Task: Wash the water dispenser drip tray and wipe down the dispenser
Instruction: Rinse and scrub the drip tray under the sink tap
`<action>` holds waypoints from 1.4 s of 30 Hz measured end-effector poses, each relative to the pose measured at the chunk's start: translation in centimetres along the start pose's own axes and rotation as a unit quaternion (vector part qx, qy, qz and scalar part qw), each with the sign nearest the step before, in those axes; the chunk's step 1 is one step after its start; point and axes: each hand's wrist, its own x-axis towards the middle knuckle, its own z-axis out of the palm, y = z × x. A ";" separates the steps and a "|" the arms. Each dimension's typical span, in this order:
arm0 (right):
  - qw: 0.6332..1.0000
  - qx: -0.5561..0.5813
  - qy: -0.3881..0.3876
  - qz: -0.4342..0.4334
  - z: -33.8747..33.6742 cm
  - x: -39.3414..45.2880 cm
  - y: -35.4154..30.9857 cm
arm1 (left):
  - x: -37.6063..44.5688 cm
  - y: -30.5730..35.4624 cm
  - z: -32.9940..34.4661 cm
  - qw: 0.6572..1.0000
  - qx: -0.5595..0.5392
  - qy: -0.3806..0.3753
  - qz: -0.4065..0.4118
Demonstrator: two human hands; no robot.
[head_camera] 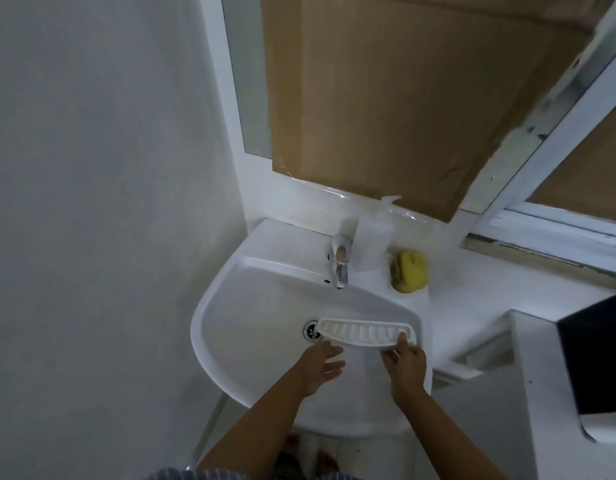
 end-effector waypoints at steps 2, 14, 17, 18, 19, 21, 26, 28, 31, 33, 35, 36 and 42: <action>1.000 -0.002 0.014 -0.014 1.0 -0.3 0.4 | 0.8 0.7 -0.7 1.000 0.009 -0.001 -0.016; 0.944 -0.205 0.035 -0.255 4.8 -2.8 2.7 | 3.4 3.6 -5.8 0.994 0.087 0.032 -0.065; 0.923 -0.245 0.003 -0.296 5.6 -3.8 2.9 | 3.6 4.5 -6.3 0.992 0.102 0.033 -0.065; 0.916 -0.258 -0.007 -0.306 5.6 -3.8 3.2 | 3.6 4.8 -6.3 0.992 0.107 0.029 -0.066; 0.911 -0.267 -0.020 -0.315 5.6 -3.9 3.4 | 3.7 4.9 -6.3 0.991 0.112 0.025 -0.067; 0.901 -0.282 -0.042 -0.326 5.5 -4.0 3.7 | 3.8 5.2 -6.3 0.990 0.120 0.017 -0.071; 0.869 -0.324 -0.107 -0.359 5.5 -4.8 3.7 | 3.9 5.5 -6.2 0.985 0.159 0.007 -0.064; 0.858 -0.339 -0.126 -0.365 5.5 -4.8 3.7 | 3.7 6.0 -6.0 0.978 0.205 0.013 -0.037; 0.840 -0.365 -0.158 -0.369 5.7 -4.5 3.5 | 3.6 7.8 -5.9 0.958 0.285 0.008 0.039; 0.832 -0.378 -0.169 -0.369 5.8 -3.8 3.5 | 3.7 9.2 -6.1 0.933 0.351 -0.024 0.077; 0.827 -0.390 -0.171 -0.368 6.1 -3.4 3.3 | 3.7 10.6 -6.4 0.892 0.433 -0.051 0.118; 0.821 -0.398 -0.171 -0.371 6.2 -3.2 3.1 | 3.7 11.3 -6.5 0.869 0.468 -0.059 0.146; 0.791 -0.435 -0.196 -0.383 7.5 -2.7 2.6 | 3.3 13.2 -5.2 0.769 0.570 -0.121 0.262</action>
